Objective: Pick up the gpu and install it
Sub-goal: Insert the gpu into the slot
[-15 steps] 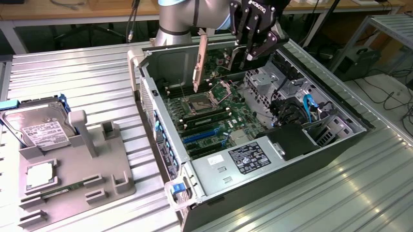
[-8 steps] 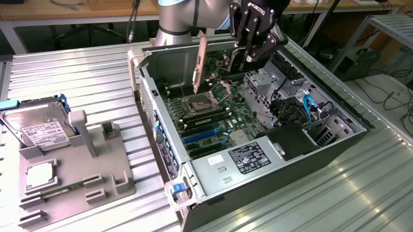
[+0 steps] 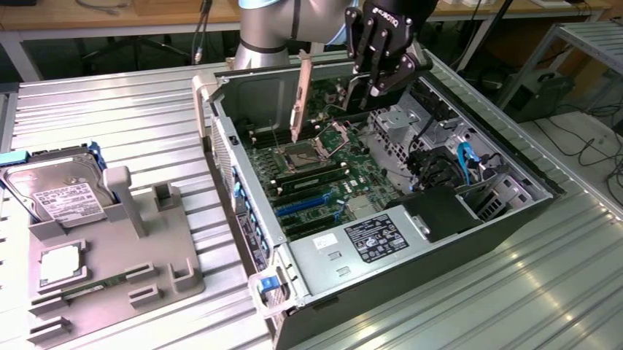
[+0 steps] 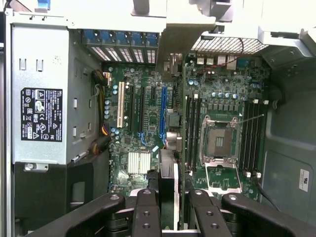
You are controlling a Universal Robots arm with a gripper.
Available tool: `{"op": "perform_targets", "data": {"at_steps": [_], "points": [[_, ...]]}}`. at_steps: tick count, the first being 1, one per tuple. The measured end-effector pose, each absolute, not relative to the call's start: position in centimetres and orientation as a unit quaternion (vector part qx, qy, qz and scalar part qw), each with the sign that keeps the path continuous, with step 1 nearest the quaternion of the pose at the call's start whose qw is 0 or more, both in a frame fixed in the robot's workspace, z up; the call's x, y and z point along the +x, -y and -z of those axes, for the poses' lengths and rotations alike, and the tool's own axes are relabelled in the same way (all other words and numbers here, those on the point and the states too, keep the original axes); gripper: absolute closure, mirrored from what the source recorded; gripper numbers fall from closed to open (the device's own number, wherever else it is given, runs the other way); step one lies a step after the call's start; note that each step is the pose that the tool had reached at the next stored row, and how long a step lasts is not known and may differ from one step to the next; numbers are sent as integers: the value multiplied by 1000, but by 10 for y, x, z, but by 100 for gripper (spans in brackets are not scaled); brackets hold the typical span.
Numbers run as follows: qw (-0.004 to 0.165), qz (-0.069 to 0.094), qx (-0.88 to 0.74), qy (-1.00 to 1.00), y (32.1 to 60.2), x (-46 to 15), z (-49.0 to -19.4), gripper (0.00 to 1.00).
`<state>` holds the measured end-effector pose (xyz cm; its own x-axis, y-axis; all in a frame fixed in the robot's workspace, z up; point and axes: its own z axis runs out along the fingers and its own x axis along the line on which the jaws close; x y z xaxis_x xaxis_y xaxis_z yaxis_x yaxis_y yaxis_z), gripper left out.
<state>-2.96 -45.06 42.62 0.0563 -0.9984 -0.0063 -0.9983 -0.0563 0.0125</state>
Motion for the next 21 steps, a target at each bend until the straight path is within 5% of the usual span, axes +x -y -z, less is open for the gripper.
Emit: {"op": "perform_targets", "data": {"at_steps": [21], "points": [[2, 7, 727, 687, 451, -30, -421, 72]]}}
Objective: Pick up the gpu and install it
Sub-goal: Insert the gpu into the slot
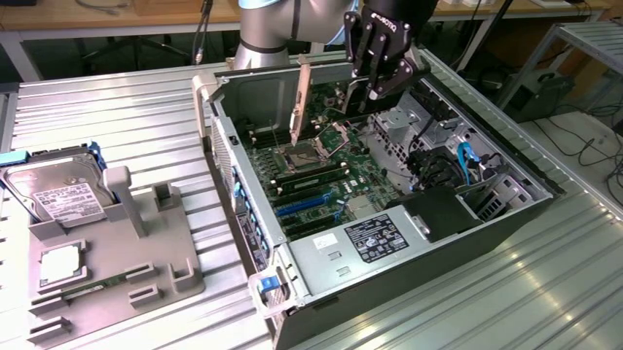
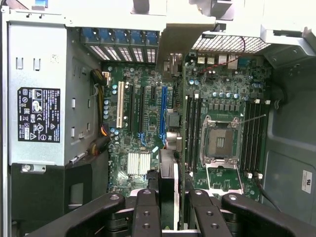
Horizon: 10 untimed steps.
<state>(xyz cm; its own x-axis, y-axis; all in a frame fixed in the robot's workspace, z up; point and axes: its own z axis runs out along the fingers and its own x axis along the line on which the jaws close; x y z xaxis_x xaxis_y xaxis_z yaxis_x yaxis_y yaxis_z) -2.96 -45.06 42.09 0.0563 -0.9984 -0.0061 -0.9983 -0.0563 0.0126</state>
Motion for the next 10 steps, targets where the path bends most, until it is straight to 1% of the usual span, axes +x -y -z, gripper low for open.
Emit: {"op": "perform_targets", "data": {"at_steps": [10], "points": [[2, 7, 727, 687, 451, -30, -418, 72]]}}
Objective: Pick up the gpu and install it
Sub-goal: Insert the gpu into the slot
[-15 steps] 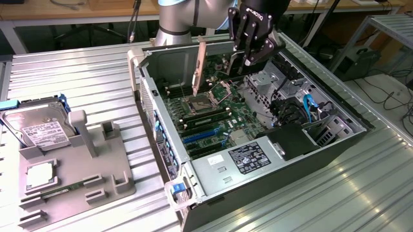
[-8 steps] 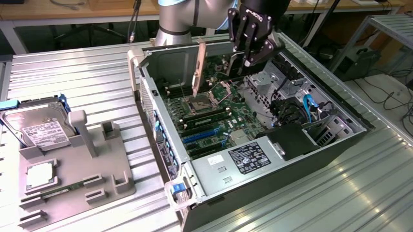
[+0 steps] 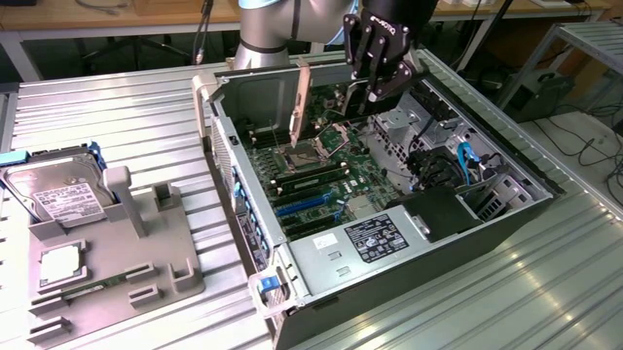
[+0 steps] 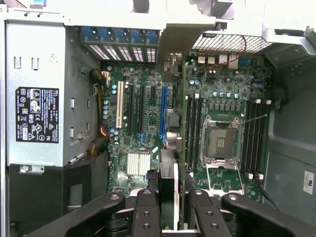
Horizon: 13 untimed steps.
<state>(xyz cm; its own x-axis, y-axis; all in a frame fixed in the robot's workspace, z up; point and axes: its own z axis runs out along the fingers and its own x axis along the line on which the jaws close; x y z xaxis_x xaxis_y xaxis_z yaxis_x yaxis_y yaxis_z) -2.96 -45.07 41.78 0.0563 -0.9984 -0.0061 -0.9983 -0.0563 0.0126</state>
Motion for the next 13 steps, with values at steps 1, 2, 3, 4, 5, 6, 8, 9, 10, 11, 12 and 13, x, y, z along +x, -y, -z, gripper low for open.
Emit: {"op": "perform_targets", "data": {"at_steps": [1, 2, 3, 4, 5, 6, 8, 9, 10, 11, 12, 13], "points": [[2, 7, 727, 687, 451, -30, -418, 72], [2, 7, 727, 687, 451, -30, -417, 72], [2, 7, 727, 687, 451, -30, -417, 72], [2, 7, 727, 687, 451, -30, -417, 72], [2, 7, 727, 687, 451, -30, -417, 72], [2, 7, 727, 687, 451, -30, -417, 72], [2, 7, 727, 687, 451, -30, -416, 72], [2, 7, 727, 687, 451, -30, -416, 72], [2, 7, 727, 687, 451, -30, -415, 72], [2, 7, 727, 687, 451, -30, -415, 72], [2, 7, 727, 687, 451, -30, -414, 72], [2, 7, 727, 687, 451, -30, -414, 72]]}}
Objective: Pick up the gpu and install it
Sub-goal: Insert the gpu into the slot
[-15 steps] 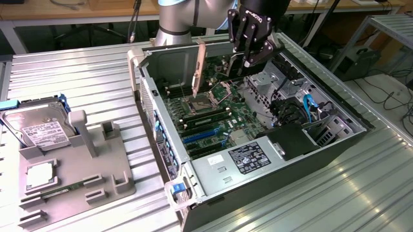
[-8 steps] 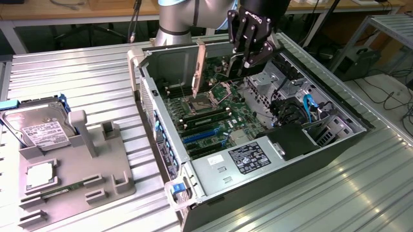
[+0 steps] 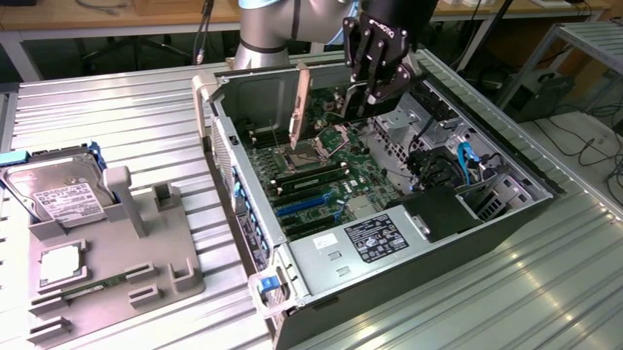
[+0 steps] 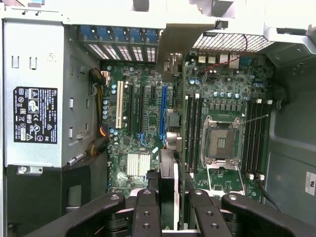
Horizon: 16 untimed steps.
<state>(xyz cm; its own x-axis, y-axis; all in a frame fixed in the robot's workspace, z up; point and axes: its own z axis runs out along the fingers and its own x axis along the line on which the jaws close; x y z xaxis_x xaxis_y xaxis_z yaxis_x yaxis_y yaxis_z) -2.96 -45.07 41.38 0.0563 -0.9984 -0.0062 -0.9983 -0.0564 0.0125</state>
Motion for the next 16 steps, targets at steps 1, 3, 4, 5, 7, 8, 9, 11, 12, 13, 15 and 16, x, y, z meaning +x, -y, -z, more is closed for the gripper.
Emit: {"op": "perform_targets", "data": {"at_steps": [1, 3, 4, 5, 7, 8, 9, 11, 12, 13, 15, 16], "points": [[2, 7, 727, 687, 451, -30, -411, 72], [2, 7, 729, 685, 451, -30, -405, 72], [2, 7, 732, 681, 451, -30, -401, 72], [3, 7, 733, 680, 451, -30, -398, 72], [3, 7, 733, 680, 451, -30, -389, 72], [3, 7, 733, 680, 451, -30, -385, 72], [3, 7, 733, 680, 451, -30, -383, 72], [3, 7, 733, 680, 451, -30, -380, 72], [2, 7, 733, 680, 451, -30, -378, 72], [2, 7, 733, 680, 451, -30, -374, 72], [2, 7, 733, 680, 451, -30, -366, 72], [3, 6, 733, 680, 451, -30, -361, 72]]}}
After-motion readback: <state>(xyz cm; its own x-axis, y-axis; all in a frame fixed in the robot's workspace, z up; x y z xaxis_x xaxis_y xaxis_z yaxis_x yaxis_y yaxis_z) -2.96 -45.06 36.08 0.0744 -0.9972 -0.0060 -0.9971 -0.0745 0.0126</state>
